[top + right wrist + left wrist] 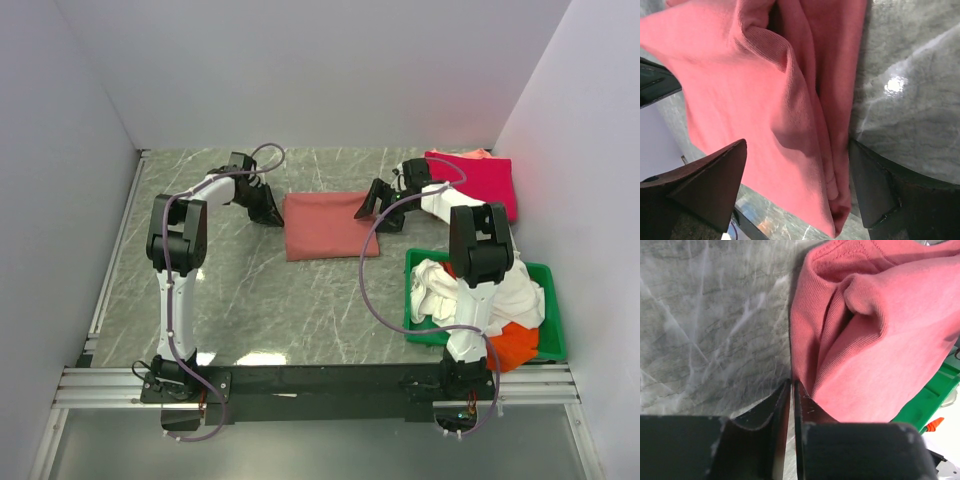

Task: Fold and stack the t-shirts
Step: Neatly place the folded tshirt to the corner

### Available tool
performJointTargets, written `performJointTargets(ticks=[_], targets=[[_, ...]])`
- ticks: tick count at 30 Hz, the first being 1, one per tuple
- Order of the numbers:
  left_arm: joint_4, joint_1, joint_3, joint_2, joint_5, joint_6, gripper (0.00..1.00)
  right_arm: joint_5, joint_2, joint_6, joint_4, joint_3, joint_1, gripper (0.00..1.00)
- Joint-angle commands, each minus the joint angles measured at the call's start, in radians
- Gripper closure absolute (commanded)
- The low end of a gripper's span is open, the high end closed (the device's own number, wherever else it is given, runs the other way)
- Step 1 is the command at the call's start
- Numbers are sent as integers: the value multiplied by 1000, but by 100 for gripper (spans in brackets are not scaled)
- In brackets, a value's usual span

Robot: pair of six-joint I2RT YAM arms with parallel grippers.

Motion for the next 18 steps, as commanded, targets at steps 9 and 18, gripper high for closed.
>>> performJointTargets(ticks=[9, 18], targets=[[-4, -7, -29, 46, -13, 3, 90, -7, 85, 28, 39, -31, 68, 12], [0, -15, -30, 53, 7, -2, 91, 22, 133, 51, 26, 20, 158, 23]])
